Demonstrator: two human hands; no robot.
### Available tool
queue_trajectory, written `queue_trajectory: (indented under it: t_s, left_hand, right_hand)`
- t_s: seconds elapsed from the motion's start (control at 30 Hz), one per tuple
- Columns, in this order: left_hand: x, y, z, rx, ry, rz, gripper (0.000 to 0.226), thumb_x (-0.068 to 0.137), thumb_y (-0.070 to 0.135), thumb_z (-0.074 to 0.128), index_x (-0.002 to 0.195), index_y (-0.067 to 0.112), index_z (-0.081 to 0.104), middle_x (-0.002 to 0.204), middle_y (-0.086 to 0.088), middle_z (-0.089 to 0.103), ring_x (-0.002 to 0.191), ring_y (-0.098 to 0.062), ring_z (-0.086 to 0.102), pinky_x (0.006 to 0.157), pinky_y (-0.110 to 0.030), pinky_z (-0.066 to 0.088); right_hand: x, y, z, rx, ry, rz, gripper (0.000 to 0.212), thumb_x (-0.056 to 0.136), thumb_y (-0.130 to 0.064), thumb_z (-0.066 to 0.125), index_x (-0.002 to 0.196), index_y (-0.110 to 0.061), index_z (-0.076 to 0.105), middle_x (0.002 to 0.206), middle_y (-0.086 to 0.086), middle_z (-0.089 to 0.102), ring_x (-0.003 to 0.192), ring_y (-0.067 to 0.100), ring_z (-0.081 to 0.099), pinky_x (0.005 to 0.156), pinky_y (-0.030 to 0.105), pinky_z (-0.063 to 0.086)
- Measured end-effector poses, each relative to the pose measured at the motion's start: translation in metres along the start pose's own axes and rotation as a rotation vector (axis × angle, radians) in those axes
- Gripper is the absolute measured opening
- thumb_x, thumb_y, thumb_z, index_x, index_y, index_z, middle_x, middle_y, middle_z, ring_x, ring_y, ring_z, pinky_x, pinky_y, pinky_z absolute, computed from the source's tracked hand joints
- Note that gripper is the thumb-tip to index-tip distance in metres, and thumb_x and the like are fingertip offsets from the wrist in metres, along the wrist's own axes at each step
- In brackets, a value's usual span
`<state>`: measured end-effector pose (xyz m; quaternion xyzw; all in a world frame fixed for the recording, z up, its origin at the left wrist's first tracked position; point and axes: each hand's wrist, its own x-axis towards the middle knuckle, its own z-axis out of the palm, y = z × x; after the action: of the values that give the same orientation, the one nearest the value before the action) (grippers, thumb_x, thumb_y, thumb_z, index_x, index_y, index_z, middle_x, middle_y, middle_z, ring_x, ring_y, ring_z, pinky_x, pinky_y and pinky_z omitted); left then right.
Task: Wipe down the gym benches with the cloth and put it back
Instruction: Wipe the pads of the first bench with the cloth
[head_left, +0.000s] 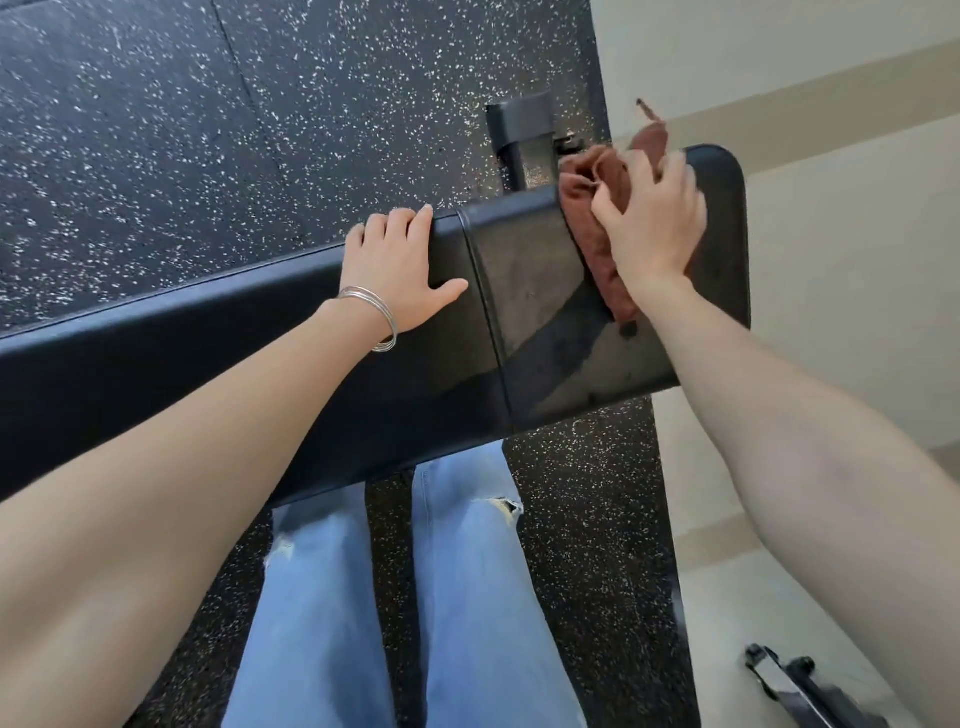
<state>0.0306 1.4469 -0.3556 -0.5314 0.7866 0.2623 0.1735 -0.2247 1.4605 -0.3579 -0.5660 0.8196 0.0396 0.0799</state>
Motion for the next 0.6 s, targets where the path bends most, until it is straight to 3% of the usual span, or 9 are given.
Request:
queue_trajectory:
  t_s: [0.17, 0.3, 0.47, 0.6]
  left_hand:
    - [0.008, 0.016, -0.001, -0.009, -0.001, 0.006, 0.086, 0.082, 0.062, 0.050, 0.146, 0.010, 0.024, 0.141, -0.012, 0.039, 0.127, -0.036, 0.038, 0.106, -0.047, 0.029]
    - [0.008, 0.010, -0.002, -0.009, -0.011, 0.037, 0.087, 0.082, 0.061, 0.052, 0.147, 0.011, 0.023, 0.144, -0.011, 0.037, 0.129, -0.034, 0.037, 0.107, -0.047, 0.030]
    - [0.004, 0.003, -0.002, 0.032, -0.012, -0.019, 0.090, 0.079, 0.065, 0.052, 0.146, 0.012, 0.024, 0.143, -0.010, 0.039, 0.129, -0.034, 0.037, 0.105, -0.047, 0.032]
    - [0.002, 0.008, 0.000, 0.036, -0.003, -0.045, 0.092, 0.078, 0.066, 0.052, 0.146, 0.010, 0.024, 0.143, -0.012, 0.039, 0.129, -0.035, 0.037, 0.107, -0.046, 0.030]
  right_hand:
    - [-0.058, -0.011, 0.010, 0.131, 0.077, 0.169, 0.033, 0.083, -0.033, 0.053, 0.108, -0.013, 0.060, 0.095, 0.016, 0.055, 0.087, 0.032, 0.054, 0.072, 0.037, 0.041]
    - [-0.079, -0.048, 0.017, 0.167, 0.042, -0.089, 0.026, 0.084, -0.033, 0.059, 0.103, -0.014, 0.061, 0.088, 0.012, 0.055, 0.077, 0.026, 0.053, 0.067, 0.034, 0.042]
    - [-0.040, -0.019, 0.012, 0.073, 0.082, -0.357, 0.030, 0.085, -0.040, 0.052, 0.103, -0.018, 0.061, 0.089, 0.012, 0.057, 0.080, 0.029, 0.056, 0.069, 0.038, 0.046]
    - [-0.037, 0.004, 0.015, 0.143, 0.121, -0.148, 0.027, 0.085, -0.039, 0.052, 0.103, -0.020, 0.058, 0.089, 0.009, 0.056, 0.083, 0.026, 0.054, 0.073, 0.035, 0.045]
